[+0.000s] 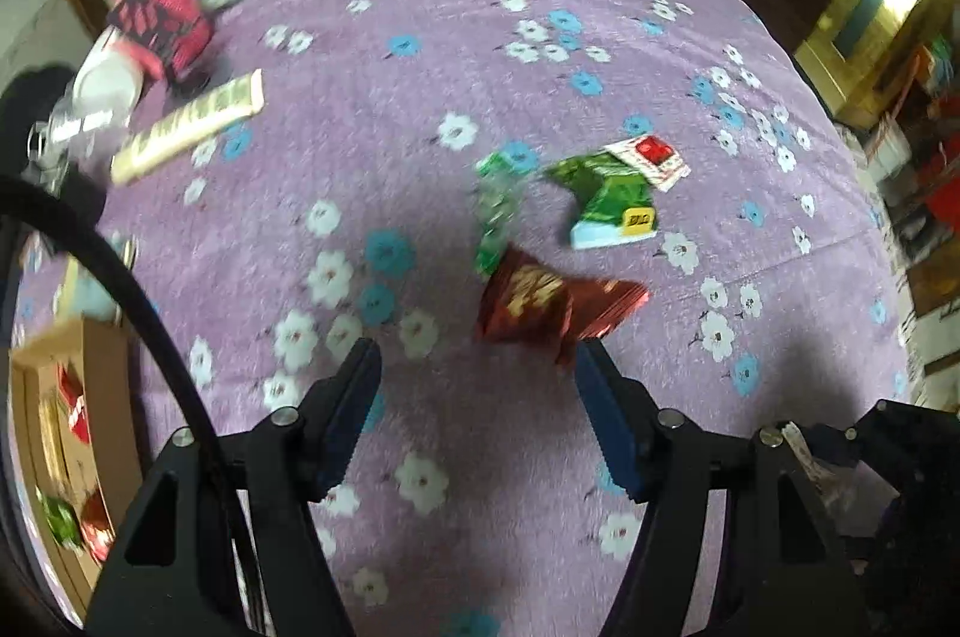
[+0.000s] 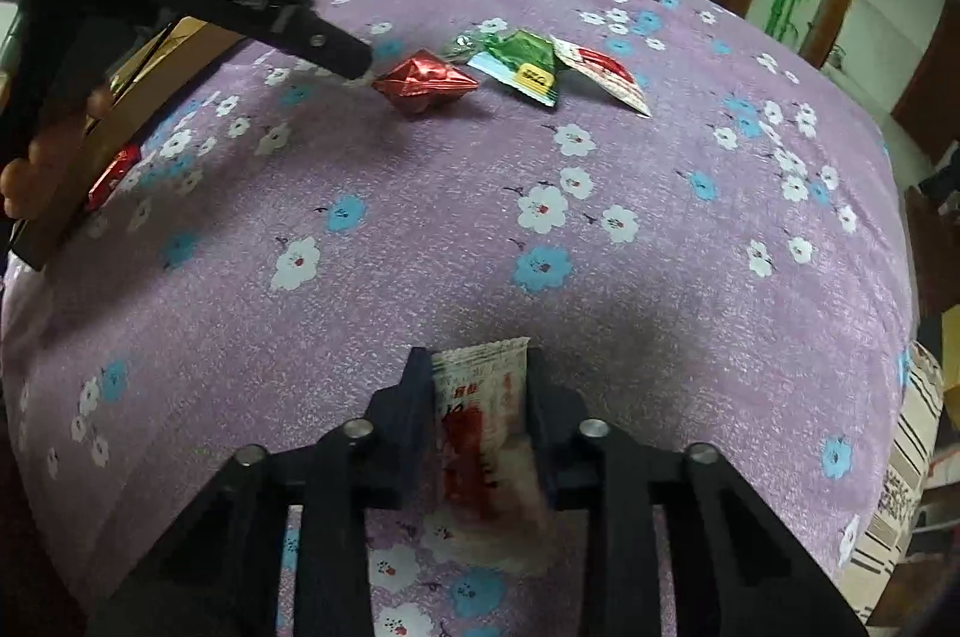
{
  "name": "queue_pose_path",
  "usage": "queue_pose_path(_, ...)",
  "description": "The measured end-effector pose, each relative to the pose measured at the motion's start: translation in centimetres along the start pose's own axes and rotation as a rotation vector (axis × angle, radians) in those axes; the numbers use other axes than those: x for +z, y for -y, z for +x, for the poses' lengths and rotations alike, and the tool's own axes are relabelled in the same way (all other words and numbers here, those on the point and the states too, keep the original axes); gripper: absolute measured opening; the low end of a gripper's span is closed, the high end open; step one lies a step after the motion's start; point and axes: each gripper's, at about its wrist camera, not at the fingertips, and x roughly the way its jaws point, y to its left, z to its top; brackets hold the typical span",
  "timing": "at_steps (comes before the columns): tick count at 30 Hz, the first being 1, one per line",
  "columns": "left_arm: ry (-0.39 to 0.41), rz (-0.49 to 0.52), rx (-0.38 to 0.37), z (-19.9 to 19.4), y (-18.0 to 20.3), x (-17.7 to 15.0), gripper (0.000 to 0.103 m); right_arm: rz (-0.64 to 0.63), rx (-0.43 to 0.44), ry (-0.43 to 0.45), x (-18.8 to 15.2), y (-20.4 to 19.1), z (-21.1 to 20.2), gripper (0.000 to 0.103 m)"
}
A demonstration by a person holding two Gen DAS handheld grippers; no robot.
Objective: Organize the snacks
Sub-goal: 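Grasp the brown-red snack bag with left tool while right tool holds the red-white packet, then carry the brown-red bag with left tool while right tool carries the red-white packet to the box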
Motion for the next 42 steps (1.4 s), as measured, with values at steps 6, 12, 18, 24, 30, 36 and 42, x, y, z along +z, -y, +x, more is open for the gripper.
queue_pose_path(6,0.051,0.114,0.080,1.0,2.0,1.3,0.071,0.034,0.007,0.020,-0.3,0.4,-0.2,0.030)
queue_pose_path(12,0.012,0.028,0.061,3.1,1.5,2.3,0.075,0.049,0.020,0.027,-0.3,0.7,-0.2,0.031)
queue_pose_path(18,-0.144,-0.096,0.017,4.9,0.1,1.6,0.082,0.055,0.035,0.030,-0.3,0.4,-0.2,0.042)
queue_pose_path(24,-0.055,-0.161,-0.044,2.3,-1.1,1.1,0.081,0.057,0.047,0.040,-0.4,0.2,-0.2,0.050)
queue_pose_path(30,-0.134,-0.247,-0.045,4.7,-2.7,3.4,0.081,0.037,0.021,0.037,-0.4,-0.4,-0.1,0.052)
queue_pose_path(36,-0.150,-0.260,0.002,6.2,-3.4,3.5,0.073,0.046,0.024,0.045,-0.6,-0.4,-0.3,0.052)
queue_pose_path(42,-0.133,-0.265,-0.033,6.4,-4.9,4.2,0.050,0.059,-0.006,0.053,-0.8,-0.4,-0.4,0.046)
